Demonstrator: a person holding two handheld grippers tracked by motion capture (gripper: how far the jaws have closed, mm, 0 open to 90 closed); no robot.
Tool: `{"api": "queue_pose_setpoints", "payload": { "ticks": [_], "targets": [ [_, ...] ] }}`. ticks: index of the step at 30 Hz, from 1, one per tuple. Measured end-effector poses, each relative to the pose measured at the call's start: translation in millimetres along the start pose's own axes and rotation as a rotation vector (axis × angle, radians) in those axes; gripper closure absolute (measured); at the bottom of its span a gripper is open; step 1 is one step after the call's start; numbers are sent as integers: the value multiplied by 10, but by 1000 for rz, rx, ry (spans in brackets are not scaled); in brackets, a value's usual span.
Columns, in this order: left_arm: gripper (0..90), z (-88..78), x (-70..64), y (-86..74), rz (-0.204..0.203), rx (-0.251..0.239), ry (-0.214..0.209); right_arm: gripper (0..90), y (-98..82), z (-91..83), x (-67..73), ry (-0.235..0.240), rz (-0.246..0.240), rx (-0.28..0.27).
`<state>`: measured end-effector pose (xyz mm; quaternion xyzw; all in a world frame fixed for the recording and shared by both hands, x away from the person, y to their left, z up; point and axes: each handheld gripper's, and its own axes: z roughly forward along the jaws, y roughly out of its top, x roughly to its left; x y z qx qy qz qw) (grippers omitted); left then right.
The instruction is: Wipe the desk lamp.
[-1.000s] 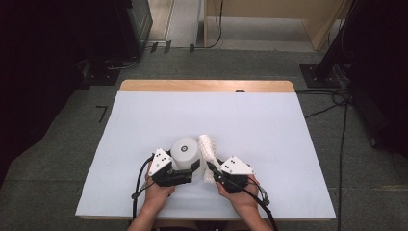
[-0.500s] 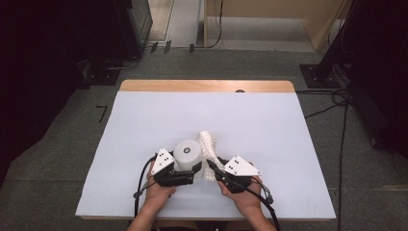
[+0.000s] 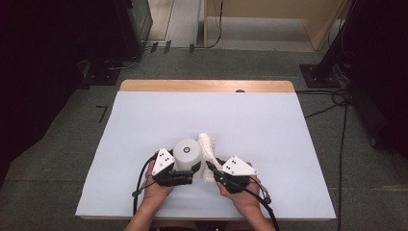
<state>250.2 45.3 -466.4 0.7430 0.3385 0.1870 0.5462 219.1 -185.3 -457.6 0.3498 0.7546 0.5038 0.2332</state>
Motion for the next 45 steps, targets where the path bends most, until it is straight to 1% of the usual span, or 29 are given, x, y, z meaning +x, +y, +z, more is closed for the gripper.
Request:
{"api": "queue_pose_setpoints", "payload": {
  "ticks": [3,6,8,9,10,11,13,15,18,19,20,21,23,25,28,31,33,35,36,37,38,39,40,41,43,44,45],
  "targets": [
    [86,3,40,-10,8,-11,17,760,16,-33,-62,-24,4,-10],
    [86,-3,105,-29,12,-6,38,760,18,-63,-154,-59,17,-4],
    [86,-5,140,-48,32,-3,64,761,11,-80,-216,-94,30,3],
    [86,-5,156,-60,48,2,79,761,7,-87,-253,-104,39,4],
    [86,0,166,-76,53,7,94,761,4,-95,-286,-114,49,6],
    [85,7,178,-93,51,17,109,761,0,-101,-311,-125,61,8],
    [85,2,193,-122,41,2,106,760,-10,-110,-350,-139,73,9],
    [84,-3,180,-124,55,9,109,759,-20,-110,-367,-146,82,6],
    [78,-14,163,-129,39,9,123,759,-33,-108,-372,-146,88,8],
    [68,-15,149,-130,28,4,133,759,-37,-106,-373,-145,89,8],
    [35,-23,140,-124,23,-2,142,758,-42,-105,-371,-146,91,10],
    [0,-34,133,-116,17,-7,156,758,-47,-102,-372,-146,91,10],
    [0,-55,119,-107,-8,-28,179,757,-56,-95,-380,-137,91,14],
    [0,-52,87,-108,-17,-20,198,756,-66,-89,-391,-131,101,16],
    [0,-20,4,-119,-22,-9,255,756,-77,-79,-399,-132,107,25],
    [0,30,-40,-126,-16,21,303,755,-85,-67,-387,-126,106,28],
    [6,38,-35,-140,-22,24,308,755,-89,-58,-369,-122,106,32],
    [53,29,-31,-149,-25,13,293,755,-92,-44,-350,-115,102,34],
    [83,28,-37,-149,-20,9,294,755,-95,-34,-339,-112,100,36],
    [84,28,-41,-146,-19,15,294,755,-98,-25,-333,-107,90,37],
    [85,28,-40,-142,-21,15,296,754,-101,-15,-317,-102,92,40],
    [85,23,-34,-137,-27,20,291,754,-103,-6,-309,-93,83,42],
    [85,16,-18,-130,-34,20,282,754,-104,2,-293,-89,81,46],
    [86,5,2,-122,-49,21,267,754,-105,12,-280,-82,79,48],
    [86,-24,36,-99,-77,8,224,754,-107,29,-256,-66,76,56],
    [86,-44,41,-84,-78,-6,210,754,-110,38,-240,-60,73,60],
    [86,-64,44,-66,-80,-19,187,754,-113,48,-222,-56,71,63]
  ]
}}
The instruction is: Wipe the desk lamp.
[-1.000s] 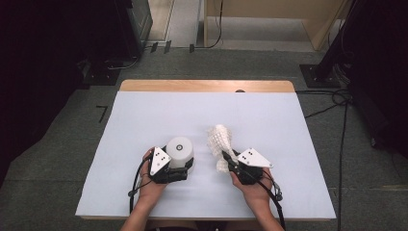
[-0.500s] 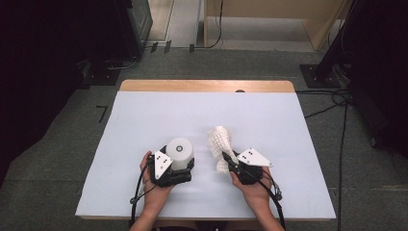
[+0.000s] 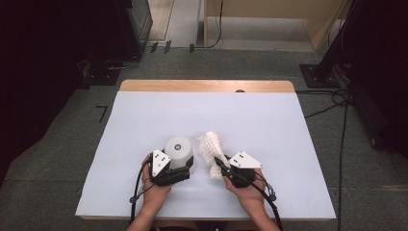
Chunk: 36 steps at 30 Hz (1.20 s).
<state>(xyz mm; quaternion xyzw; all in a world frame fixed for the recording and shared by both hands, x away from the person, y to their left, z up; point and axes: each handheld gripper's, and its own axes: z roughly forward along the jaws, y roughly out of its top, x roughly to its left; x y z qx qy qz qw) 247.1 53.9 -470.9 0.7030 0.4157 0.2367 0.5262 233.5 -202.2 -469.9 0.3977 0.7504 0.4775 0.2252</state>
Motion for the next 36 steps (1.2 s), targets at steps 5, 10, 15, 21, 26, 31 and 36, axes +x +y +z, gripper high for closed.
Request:
{"api": "queue_pose_setpoints", "payload": {
  "ticks": [5,10,15,21,26,31,36],
  "targets": [
    [86,-37,9,62,-37,-31,-118,754,-29,68,123,36,-28,18],
    [86,-9,-35,34,11,-6,-137,754,1,58,221,83,-26,0],
    [86,21,-61,14,29,17,-143,755,69,-16,207,107,-8,-45],
    [86,27,-106,9,53,24,-157,756,163,-135,233,93,-40,-110],
    [86,-13,-24,60,36,6,-153,755,115,-73,262,104,-52,-82],
    [87,-49,31,93,25,-8,-148,755,35,43,295,112,-56,-20],
    [87,-19,-19,65,53,10,-158,756,69,14,276,102,-45,-31]
  ]
}}
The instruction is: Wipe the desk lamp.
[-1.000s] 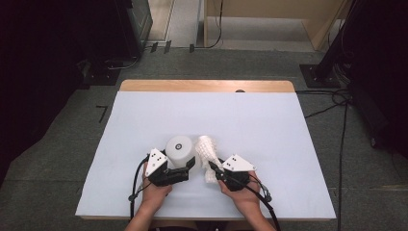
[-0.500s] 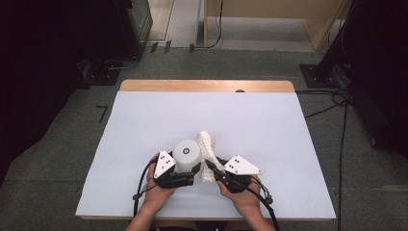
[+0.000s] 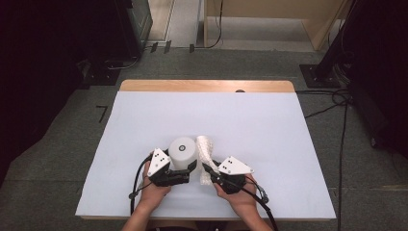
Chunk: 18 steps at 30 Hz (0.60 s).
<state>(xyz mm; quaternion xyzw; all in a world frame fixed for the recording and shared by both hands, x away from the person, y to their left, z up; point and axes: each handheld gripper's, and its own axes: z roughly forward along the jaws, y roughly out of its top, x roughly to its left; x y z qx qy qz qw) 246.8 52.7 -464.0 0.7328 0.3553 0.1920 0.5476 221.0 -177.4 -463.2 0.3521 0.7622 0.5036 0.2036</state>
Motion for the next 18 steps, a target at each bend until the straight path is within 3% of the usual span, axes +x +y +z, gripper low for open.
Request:
{"api": "queue_pose_setpoints", "payload": {
  "ticks": [7,14,18],
  "targets": [
    [87,29,-44,-11,26,12,-2,756,94,-135,-6,-8,-18,-85],
    [87,-22,15,17,-5,-17,-7,756,-38,16,-27,-8,-7,7],
    [87,-16,19,10,-2,-18,-9,756,-46,31,-17,-14,-3,4]
  ]
}}
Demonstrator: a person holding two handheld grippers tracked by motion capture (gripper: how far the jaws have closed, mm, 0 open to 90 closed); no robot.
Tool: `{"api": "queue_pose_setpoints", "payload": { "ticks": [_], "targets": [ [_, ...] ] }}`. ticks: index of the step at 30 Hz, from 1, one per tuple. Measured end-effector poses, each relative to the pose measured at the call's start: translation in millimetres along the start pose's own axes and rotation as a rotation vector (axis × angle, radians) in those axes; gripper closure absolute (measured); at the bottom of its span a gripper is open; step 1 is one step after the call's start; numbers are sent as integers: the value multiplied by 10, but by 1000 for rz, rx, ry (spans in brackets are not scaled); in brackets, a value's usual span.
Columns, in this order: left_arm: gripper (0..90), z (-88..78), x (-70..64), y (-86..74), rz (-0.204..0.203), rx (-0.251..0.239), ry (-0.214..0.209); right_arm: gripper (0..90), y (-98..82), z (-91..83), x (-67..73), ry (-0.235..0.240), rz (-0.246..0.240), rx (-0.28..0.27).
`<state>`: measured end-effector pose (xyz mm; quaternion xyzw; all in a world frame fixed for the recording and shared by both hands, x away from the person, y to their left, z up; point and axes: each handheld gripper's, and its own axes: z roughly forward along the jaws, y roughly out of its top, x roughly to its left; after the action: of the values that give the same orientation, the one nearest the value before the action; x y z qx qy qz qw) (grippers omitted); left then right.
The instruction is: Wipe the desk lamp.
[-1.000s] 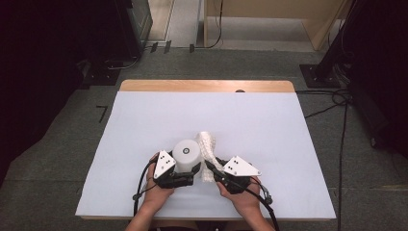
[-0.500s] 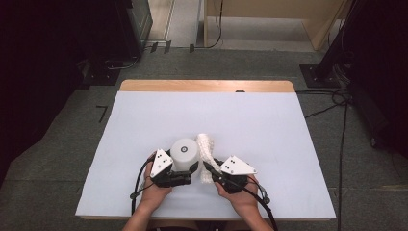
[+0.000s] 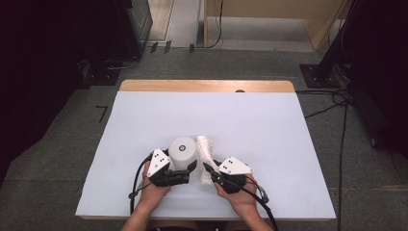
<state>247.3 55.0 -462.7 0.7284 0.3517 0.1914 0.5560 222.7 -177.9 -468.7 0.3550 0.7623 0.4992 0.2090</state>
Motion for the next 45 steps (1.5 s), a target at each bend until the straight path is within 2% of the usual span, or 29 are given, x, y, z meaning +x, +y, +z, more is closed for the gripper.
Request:
{"api": "queue_pose_setpoints", "payload": {
  "ticks": [9,12,16,18,22,26,28,31,34,36,38,40,45],
  "targets": [
    [87,45,-49,-31,26,18,0,758,164,-200,20,-1,-37,-141],
    [87,53,-37,-40,22,22,9,758,143,-168,4,0,-44,-117],
    [87,45,-15,-42,16,15,11,758,1,9,-50,-1,-26,13],
    [87,42,-12,-46,27,10,19,758,-39,39,-63,-3,-17,32],
    [86,55,12,-89,51,-2,43,757,-10,-4,-104,-15,-8,5],
    [86,86,10,-134,109,33,81,757,0,-56,-160,-40,11,-9],
    [85,98,6,-153,116,43,87,757,-6,-61,-184,-49,20,-8],
    [84,94,14,-163,113,40,83,757,-14,-58,-196,-51,22,-8],
    [74,76,16,-161,86,25,85,757,-15,-60,-196,-50,21,-8],
    [29,61,1,-139,56,17,82,757,-15,-61,-202,-51,21,-8],
    [0,66,-32,-123,34,25,96,757,-17,-62,-211,-53,22,-7],
    [0,84,-74,-117,6,47,127,757,-22,-61,-213,-58,24,-5],
    [0,165,-208,-154,17,93,260,757,-25,-58,-204,-59,24,-5]
  ]
}}
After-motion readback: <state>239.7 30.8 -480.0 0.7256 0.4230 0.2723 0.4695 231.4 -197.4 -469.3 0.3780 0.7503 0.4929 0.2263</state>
